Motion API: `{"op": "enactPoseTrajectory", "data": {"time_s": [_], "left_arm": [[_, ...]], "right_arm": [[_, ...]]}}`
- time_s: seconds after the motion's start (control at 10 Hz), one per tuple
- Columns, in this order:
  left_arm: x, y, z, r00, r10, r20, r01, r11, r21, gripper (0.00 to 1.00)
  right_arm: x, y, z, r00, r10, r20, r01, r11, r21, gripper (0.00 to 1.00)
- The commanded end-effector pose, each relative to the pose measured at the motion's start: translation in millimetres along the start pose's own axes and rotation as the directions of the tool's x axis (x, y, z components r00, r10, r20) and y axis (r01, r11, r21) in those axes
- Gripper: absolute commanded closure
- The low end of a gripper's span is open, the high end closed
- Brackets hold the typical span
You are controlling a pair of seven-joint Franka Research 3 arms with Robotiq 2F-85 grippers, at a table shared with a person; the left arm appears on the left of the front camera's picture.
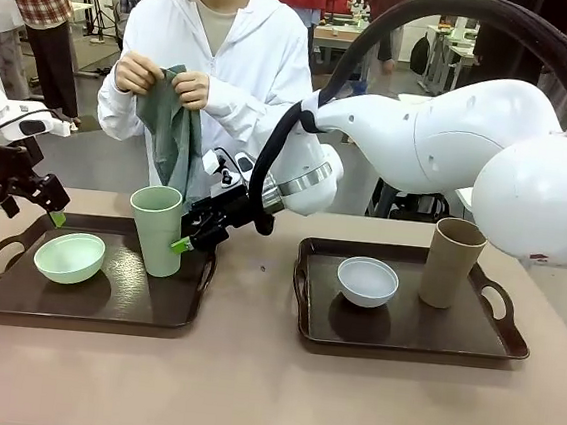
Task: Set up a tray with a mat and arrange the tableware.
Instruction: Pick up the Picnic Bowl and Reusable plastic cup from the Handle tray in front of the human's position and hold them in the air.
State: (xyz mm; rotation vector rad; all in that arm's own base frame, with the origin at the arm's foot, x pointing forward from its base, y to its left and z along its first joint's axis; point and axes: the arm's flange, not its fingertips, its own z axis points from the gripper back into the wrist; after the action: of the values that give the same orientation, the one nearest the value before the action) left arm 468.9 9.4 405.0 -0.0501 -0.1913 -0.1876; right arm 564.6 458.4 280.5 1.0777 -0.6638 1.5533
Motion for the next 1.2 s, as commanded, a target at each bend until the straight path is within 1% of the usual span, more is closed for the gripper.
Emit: {"op": "enactPoseTrajectory", "data": {"time_s": [0.0, 0.3, 0.4, 0.5, 0.7, 0.9, 1.1], "left_arm": [[-1, 1, 2, 1.0, -0.006, 0.001, 0.006, 1.0, 0.008, 0.0], [0, 0, 0, 1.0, 0.0, 0.0, 0.0, 1.0, 0.0, 0.0], [3, -1, -6, 0.999, 0.028, 0.025, -0.028, 1.0, -0.005, 0.0], [-2, -6, -12, 0.999, 0.023, 0.047, -0.023, 1.0, 0.007, 0.0], [-13, -10, -17, 1.0, -0.006, -0.009, 0.006, 1.0, 0.004, 0.0], [-14, -12, -23, 0.998, -0.011, -0.058, 0.012, 1.0, 0.024, 0.0], [-10, -17, -30, 0.995, -0.027, -0.091, 0.031, 0.999, 0.042, 0.0]], "right_arm": [[2, 1, 3, 1.0, 0.006, -0.001, -0.006, 1.0, -0.003, 0.0], [-1, 0, 0, 1.0, -0.001, 0.001, 0.001, 1.0, 0.0, 0.0], [-4, -2, -6, 1.0, -0.007, 0.005, 0.006, 1.0, 0.026, 0.0], [-6, -2, -7, 1.0, 0.007, 0.013, -0.008, 0.999, 0.032, 0.0], [-6, -2, -11, 0.999, 0.019, 0.026, -0.02, 0.999, 0.048, 0.0], [-7, -4, -16, 0.999, 0.018, 0.044, -0.021, 0.998, 0.053, 0.0], [-7, -6, -18, 0.997, 0.039, 0.063, -0.041, 0.999, 0.027, 0.0]]}}
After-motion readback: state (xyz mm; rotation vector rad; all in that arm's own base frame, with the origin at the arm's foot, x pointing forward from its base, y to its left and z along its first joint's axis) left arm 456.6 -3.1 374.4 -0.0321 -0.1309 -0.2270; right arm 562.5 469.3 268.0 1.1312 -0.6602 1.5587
